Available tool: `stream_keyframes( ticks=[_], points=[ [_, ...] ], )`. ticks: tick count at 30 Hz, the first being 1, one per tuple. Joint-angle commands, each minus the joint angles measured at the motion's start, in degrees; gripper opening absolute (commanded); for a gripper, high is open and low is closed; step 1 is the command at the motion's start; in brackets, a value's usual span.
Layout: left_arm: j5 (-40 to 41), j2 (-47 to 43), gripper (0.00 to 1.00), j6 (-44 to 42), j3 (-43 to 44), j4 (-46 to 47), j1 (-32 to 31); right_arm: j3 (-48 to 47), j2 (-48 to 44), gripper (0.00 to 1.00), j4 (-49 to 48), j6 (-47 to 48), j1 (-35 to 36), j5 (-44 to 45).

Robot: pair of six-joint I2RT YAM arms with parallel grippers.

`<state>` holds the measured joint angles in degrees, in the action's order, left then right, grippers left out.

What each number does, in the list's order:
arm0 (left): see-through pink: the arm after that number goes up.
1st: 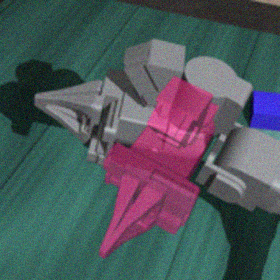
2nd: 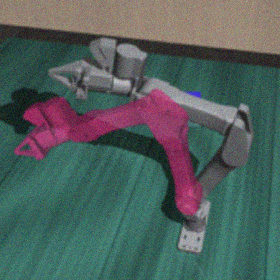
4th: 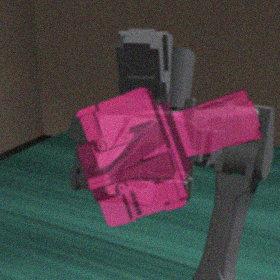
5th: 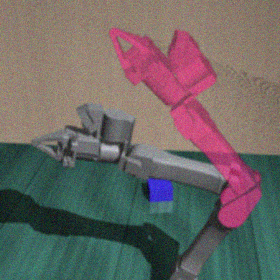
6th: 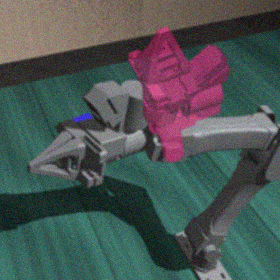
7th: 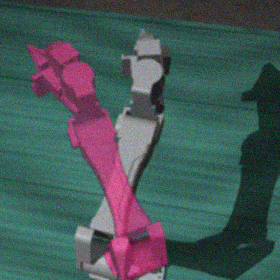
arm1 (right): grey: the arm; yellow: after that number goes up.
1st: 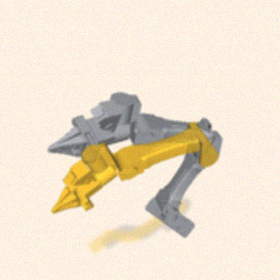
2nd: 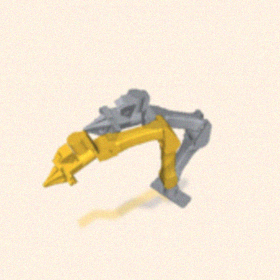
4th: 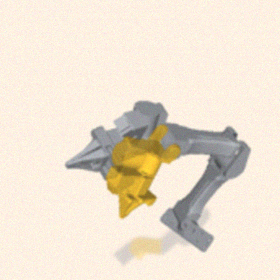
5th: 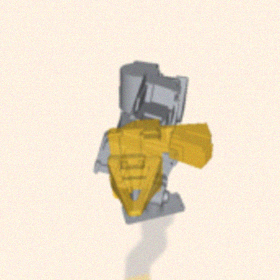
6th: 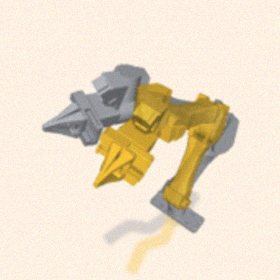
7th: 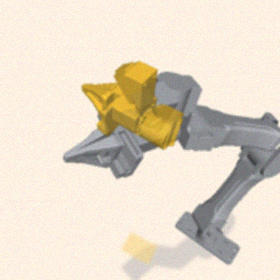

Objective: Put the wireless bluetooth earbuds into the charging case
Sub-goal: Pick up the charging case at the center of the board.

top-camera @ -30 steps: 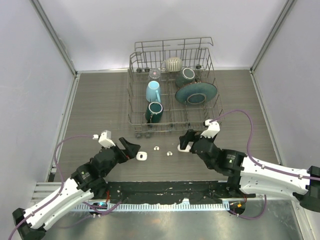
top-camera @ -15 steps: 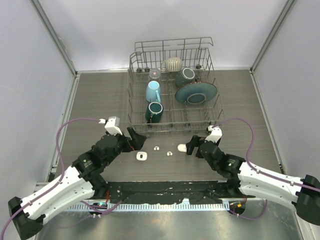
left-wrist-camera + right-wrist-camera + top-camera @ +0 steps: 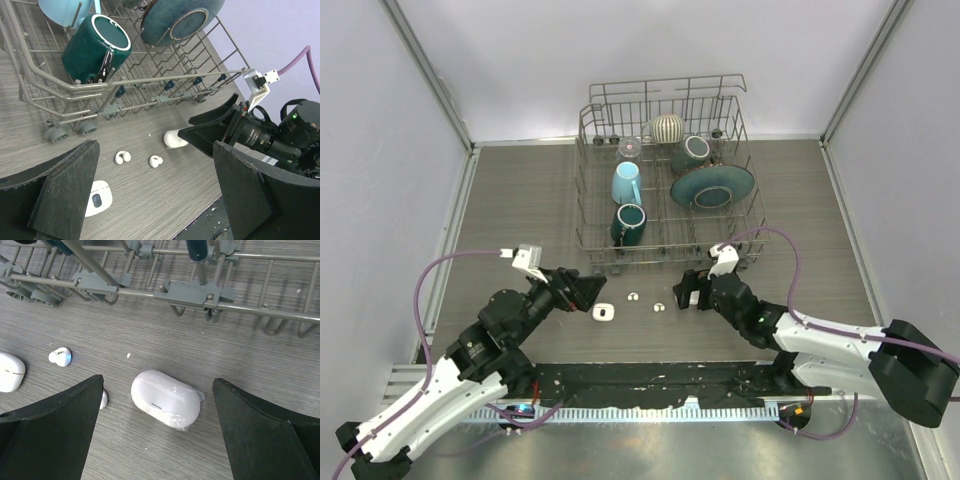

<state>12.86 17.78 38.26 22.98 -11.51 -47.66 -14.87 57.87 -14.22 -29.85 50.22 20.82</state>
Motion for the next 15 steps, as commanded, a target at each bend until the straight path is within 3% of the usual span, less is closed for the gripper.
stream_keyframes(
  ticks=[1,8,15],
  points=[
    [-1.61,-0.55,1.0,-2.05,-0.48,1.75,0.11,0.37,2.95,0.96,-9.24,6.03,-1.26,-4.55],
    [-2.4,2.43,1.0,-2.66,-0.04,2.28,0.11,0.37,6.65,0.88,-10.92,3.75,-1.53,-9.04],
    [-2.67,4.1,1.0,-3.02,0.22,2.72,0.11,2.92,-0.11,0.77,-6.36,-1.44,-1.52,-10.44]
  ],
)
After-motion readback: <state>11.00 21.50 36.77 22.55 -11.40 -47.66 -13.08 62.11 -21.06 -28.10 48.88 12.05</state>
